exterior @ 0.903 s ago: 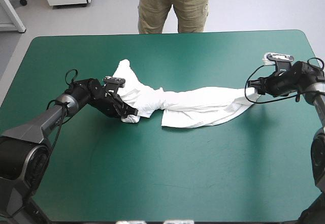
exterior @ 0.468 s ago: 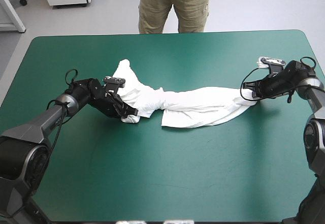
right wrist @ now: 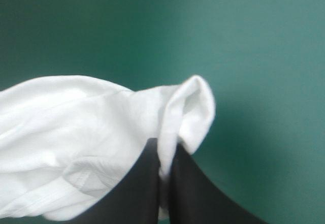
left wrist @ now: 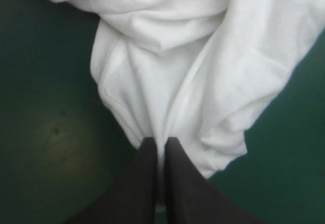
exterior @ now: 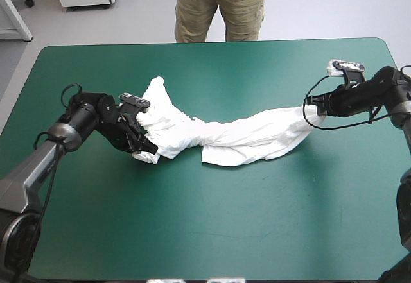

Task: Fold the cloth

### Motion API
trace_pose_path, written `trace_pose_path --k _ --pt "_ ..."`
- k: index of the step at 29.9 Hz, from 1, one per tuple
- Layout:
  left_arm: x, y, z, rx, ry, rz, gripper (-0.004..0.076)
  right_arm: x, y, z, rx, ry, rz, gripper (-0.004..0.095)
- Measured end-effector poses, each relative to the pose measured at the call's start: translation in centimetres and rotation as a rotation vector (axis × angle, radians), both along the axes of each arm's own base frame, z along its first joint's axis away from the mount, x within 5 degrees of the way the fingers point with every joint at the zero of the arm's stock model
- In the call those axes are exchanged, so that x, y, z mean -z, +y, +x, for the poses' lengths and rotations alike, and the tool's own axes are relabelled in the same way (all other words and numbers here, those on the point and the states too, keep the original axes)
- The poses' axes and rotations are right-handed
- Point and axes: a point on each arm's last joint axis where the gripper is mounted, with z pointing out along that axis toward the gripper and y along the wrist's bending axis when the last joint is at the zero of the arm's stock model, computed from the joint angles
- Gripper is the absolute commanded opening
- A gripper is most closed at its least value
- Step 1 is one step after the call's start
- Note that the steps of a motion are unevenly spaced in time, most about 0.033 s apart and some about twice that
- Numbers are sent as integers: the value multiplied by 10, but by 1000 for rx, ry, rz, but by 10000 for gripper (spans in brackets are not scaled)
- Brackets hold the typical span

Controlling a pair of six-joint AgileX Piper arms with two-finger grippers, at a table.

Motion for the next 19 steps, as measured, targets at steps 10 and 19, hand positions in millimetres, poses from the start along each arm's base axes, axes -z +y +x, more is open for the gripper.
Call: trace_pose_path --k 10,19 --pt "-198 51 -65 -111 -512 -14 -9 -168 15 -101 -8 -570 -29 -4" --pt "-353 68 -172 -239 -1158 -214 -9 -306 31 -243 -14 -1189 -134 -18"
